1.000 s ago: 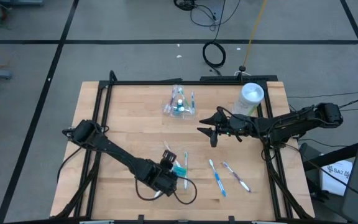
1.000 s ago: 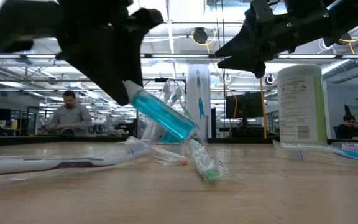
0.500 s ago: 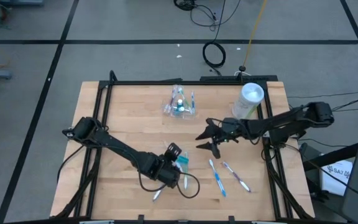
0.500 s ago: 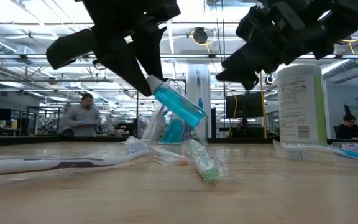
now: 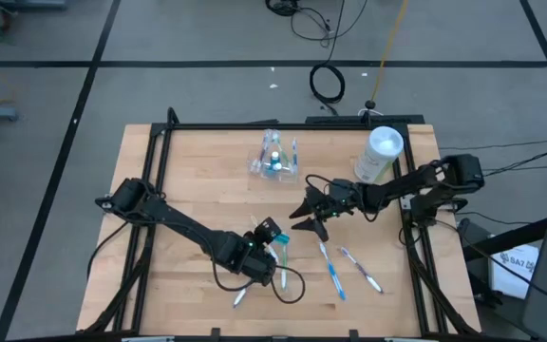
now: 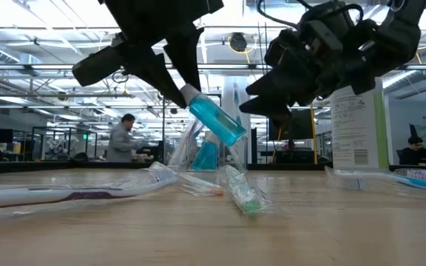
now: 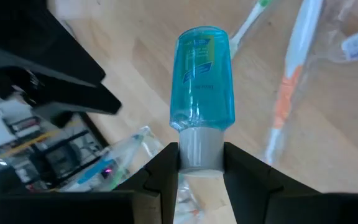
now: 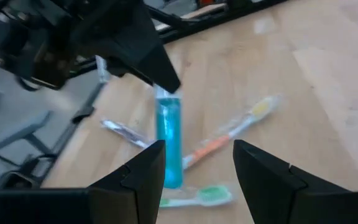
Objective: Pick & Place toothbrushing station
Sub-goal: Put the blue mouthwash into the transparent organizer
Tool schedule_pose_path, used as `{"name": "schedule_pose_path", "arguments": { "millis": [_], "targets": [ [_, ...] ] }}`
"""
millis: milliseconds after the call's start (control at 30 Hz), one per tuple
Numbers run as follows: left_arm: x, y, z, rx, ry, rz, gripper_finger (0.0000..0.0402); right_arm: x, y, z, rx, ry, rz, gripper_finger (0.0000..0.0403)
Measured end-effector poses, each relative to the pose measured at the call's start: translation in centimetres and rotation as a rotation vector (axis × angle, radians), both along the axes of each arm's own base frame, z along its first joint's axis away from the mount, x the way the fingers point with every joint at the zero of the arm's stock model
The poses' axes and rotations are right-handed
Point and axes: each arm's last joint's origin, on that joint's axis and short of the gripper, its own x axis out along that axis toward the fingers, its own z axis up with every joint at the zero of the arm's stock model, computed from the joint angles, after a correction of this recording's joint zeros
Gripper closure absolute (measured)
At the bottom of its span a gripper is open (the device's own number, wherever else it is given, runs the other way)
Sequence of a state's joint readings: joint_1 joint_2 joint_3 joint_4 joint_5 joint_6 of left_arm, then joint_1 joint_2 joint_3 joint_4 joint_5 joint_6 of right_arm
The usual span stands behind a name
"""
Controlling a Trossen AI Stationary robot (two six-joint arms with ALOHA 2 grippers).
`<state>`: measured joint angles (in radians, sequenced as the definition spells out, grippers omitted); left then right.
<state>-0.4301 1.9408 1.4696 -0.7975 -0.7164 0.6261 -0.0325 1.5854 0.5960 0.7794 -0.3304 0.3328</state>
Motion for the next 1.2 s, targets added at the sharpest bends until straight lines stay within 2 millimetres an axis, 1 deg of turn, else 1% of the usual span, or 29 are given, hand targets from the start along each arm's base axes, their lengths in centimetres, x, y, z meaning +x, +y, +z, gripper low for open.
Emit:
{"name": "schedule_pose_path", "arguments": {
  "millis": [133, 367, 500, 733, 1067, 1200],
  "targets": [
    [0.4, -0.1, 0.2, 0.048, -0.027, -0.027, 0.0286, 1.0, 0.1, -0.2, 0.039, 0.002, 0.047, 0.0222],
    [0.8, -0.3, 0.4, 0.055, -0.055, -0.063, 0.0286, 3.0, 0.3, -0.4, 0.114, 0.022, 0.144, 0.0222],
    [0.8, -0.3, 0.4, 0.064, -0.049, -0.072, 0.0286, 3.5, 0.3, -0.1, 0.115, 0.012, 0.147, 0.0222],
    [0.9, -0.1, 0.6, 0.162, -0.044, -0.088, 0.0286, 3.5, 0.4, 0.0, 0.122, 0.023, 0.171, 0.0222],
    [1.3, 0.0, 0.8, 0.224, -0.046, -0.126, 0.0286, 3.6, 0.4, 0.1, 0.098, 0.001, 0.175, 0.0222],
    [1.4, 0.2, 0.9, 0.223, -0.05, -0.122, 0.0286, 3.6, 0.4, 0.1, 0.083, -0.01, 0.179, 0.0234]
  ]
}}
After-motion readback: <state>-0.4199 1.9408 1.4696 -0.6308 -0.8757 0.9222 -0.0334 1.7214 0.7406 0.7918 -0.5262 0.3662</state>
